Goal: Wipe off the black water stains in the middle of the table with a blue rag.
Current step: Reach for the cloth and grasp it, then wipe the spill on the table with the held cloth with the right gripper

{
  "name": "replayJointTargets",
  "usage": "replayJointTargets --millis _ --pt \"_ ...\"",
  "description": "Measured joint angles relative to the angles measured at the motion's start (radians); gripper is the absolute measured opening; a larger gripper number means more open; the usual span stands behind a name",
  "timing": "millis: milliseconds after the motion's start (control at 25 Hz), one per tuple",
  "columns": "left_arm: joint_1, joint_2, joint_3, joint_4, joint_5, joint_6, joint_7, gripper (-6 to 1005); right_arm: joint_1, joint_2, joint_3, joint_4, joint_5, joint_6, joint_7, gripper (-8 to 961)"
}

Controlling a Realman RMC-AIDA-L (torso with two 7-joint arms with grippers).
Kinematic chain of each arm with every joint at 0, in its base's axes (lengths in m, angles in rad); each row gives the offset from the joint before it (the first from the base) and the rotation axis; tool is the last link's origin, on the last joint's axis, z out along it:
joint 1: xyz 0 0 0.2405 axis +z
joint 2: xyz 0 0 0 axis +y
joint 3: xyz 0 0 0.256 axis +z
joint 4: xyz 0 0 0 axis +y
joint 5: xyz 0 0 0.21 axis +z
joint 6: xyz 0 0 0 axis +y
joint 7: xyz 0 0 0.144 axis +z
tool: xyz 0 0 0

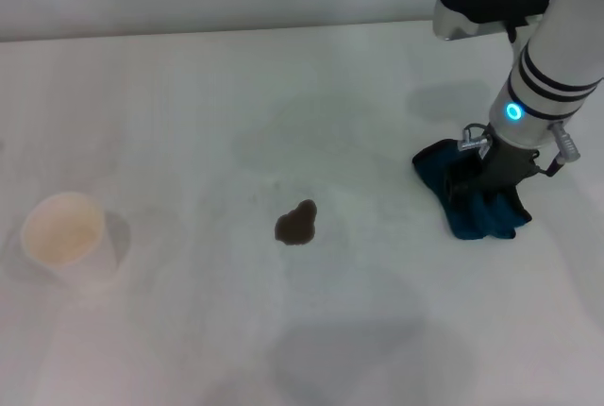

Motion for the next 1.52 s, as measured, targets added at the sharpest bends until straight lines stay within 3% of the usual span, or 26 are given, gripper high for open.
replayJointTargets --millis 440,720,920,1120,1520 --pt "0.01 0.0 0.001 0.001 0.001 0.0 -0.001 879 0.012 0.003 -0.035 -0.021 0.028 0.005 -0.007 136" --pt "0.008 0.0 0.002 0.002 -0.001 -0.008 -0.001 879 0.052 0.005 -0.063 -0.017 0.094 -0.027 -0.047 105" --pt "-0.006 0.0 0.003 0.002 0.0 -0.045 0.0 880 0.142 0.007 -0.125 0.094 0.173 -0.114 -0.101 105" --pt "-0.013 -0.007 0.003 -0.002 -0.004 -0.068 0.004 879 0.212 0.007 -0.267 0.176 0.292 -0.179 -0.113 106" --pt "-0.016 -0.011 0.003 -0.002 0.003 -0.064 0.006 880 0.252 0.007 -0.56 0.116 0.521 -0.222 -0.089 100"
